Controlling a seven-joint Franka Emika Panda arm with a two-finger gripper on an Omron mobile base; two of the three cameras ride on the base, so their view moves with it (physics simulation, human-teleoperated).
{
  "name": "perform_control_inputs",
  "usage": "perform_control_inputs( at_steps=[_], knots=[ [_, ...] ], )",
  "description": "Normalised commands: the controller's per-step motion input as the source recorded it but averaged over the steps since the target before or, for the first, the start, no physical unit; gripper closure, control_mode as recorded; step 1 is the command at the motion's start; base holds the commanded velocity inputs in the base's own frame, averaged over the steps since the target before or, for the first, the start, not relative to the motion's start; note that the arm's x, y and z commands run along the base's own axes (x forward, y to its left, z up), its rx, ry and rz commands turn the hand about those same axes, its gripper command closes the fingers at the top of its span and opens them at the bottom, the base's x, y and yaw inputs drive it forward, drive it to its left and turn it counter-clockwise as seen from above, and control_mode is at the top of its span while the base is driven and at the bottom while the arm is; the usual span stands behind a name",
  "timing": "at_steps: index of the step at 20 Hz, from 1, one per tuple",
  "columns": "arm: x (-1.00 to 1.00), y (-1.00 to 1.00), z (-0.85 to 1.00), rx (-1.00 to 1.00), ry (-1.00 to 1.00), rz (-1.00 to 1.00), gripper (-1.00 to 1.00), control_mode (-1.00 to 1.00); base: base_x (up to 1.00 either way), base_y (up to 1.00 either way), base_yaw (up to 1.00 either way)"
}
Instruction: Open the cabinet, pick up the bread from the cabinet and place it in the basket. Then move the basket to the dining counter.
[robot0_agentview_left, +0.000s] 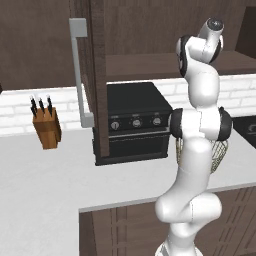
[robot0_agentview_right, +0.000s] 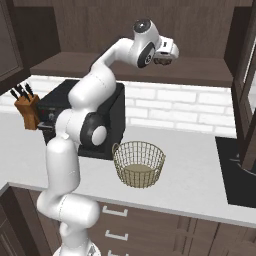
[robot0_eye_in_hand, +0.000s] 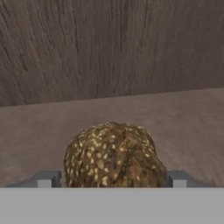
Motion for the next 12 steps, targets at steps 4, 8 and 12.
perform_control_inputs(
  at_steps=[4, 8, 12],
  knots=[
    [0.02, 0.00, 0.00, 0.00, 0.00, 0.00, 1.00, -1.00, 0.00, 0.00, 0.00],
    [0.01, 0.00, 0.00, 0.00, -0.01, 0.00, 1.00, -1.00, 0.00, 0.00, 0.00],
    [0.00, -0.01, -0.01, 0.06, -0.12, 0.00, 1.00, -1.00, 0.00, 0.00, 0.00]
  ],
)
